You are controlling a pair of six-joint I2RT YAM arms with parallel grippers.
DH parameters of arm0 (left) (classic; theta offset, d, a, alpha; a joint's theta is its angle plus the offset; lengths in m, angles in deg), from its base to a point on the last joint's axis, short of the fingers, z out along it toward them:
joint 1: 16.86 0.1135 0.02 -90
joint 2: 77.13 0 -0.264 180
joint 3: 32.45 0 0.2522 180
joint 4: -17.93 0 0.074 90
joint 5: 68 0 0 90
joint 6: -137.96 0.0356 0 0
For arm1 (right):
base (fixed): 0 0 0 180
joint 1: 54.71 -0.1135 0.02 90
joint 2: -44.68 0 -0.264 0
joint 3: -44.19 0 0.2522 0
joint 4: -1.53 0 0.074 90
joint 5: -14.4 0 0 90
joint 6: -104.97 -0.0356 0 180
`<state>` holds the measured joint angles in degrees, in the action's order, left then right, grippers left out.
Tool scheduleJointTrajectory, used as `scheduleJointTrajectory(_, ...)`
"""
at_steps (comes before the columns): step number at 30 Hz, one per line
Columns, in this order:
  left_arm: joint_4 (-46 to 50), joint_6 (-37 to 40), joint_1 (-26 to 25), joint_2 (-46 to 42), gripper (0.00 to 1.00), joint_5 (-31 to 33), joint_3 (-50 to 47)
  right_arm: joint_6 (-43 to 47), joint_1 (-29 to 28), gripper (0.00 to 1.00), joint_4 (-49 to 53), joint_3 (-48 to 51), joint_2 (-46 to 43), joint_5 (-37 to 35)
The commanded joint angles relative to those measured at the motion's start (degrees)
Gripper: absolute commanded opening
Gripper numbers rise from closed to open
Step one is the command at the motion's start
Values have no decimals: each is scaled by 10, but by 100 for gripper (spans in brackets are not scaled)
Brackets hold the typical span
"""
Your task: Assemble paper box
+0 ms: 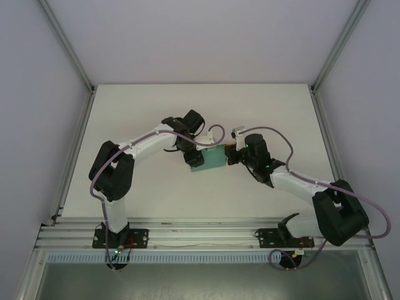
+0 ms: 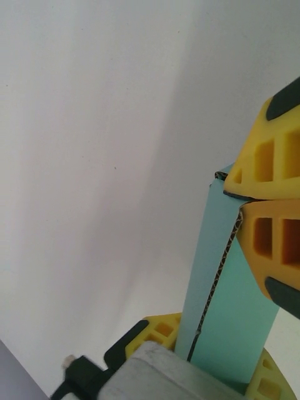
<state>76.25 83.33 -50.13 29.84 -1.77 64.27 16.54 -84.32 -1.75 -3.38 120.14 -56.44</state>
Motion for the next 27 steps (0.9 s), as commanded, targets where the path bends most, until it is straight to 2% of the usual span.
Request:
scheduleJointTrajectory(1,-24,-17,2,-13,63,-1,24,8,-9,0,53,24,11,-10)
scheduleJointTrajectory(3,-25,-23,2,-20,67,-2,21,14,-10,0,50,27,10,-15)
scheduleJointTrajectory(6,-38,-41,1,-38,100,6,16,21,-11,0,54,27,9,-16)
scheduleJointTrajectory(10,-55,-69,2,-81,100,36,-12,27,-21,0,84,8,8,-34)
scheduleJointTrajectory(14,-97,-130,6,-142,100,113,-75,28,-41,0,118,-12,10,-80)
scheduleJointTrajectory(16,-97,-155,15,-163,97,125,-99,21,-47,0,129,-19,12,-96)
scheduleJointTrajectory(20,-94,-186,23,-198,85,106,-145,1,-53,0,143,-28,12,-104)
scheduleJointTrajectory(24,-122,-202,23,-229,70,100,-187,-12,-59,0,168,-41,10,-123)
scheduleJointTrajectory(27,-124,-206,23,-234,54,94,-191,-13,-59,0,185,-51,9,-127)
